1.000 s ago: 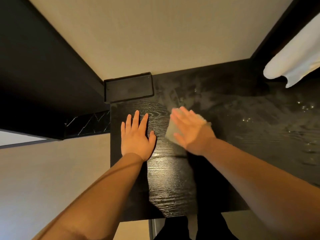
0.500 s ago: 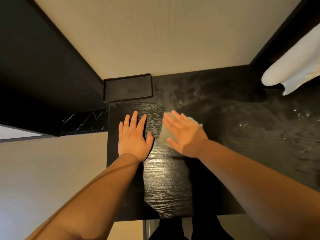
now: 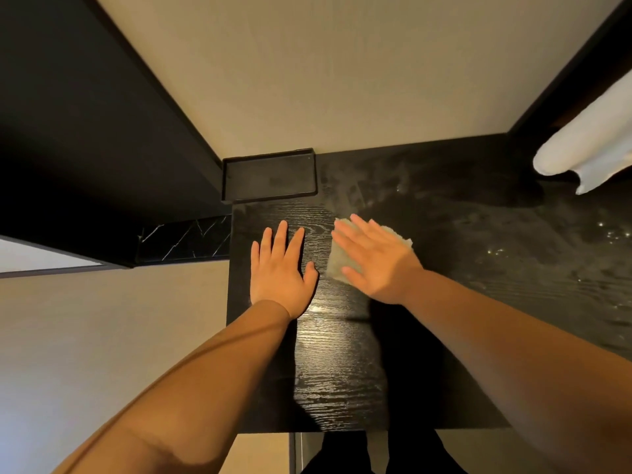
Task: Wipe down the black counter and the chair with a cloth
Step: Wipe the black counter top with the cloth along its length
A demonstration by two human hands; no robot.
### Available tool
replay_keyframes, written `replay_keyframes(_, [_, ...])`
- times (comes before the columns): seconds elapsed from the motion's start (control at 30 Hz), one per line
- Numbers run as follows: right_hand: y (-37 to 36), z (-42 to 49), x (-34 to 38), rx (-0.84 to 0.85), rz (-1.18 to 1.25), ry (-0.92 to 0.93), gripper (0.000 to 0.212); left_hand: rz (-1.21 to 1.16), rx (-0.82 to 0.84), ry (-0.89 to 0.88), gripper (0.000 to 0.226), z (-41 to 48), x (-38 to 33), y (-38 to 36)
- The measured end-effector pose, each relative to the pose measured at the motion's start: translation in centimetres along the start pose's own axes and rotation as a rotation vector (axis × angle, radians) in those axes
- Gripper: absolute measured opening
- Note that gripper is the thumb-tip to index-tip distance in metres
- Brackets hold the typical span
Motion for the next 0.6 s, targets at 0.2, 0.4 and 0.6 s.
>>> replay_keyframes(0.2, [2.0, 2.9, -5.1, 0.010, -0.044, -0.542, 0.073, -0.029, -0.003, -0.003, 0.072, 0.1, 0.0, 0.4])
replay_keyframes(0.4, [1.2, 3.7, 0.0, 0.045, -0.101, -0.342, 0.075, -0.077, -0.202, -0.014, 0.066, 3.8, -0.4, 1.4])
replay_keyframes(0.6, [1.1, 3.6, -3.6, -0.064, 0.008, -0.180, 0.078, -0.058, -0.160, 0.020, 0.071, 6.1, 0.2, 1.0])
Point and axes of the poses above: each hand's wrist, its own z-axis towards the middle knuckle, its own y-axis out of the back of the hand, x = y × z, the point moved 1 cm from there along z, towards the middle knuckle, and after that the axes turned 4 degrees about -y, right-handed, at the moved point
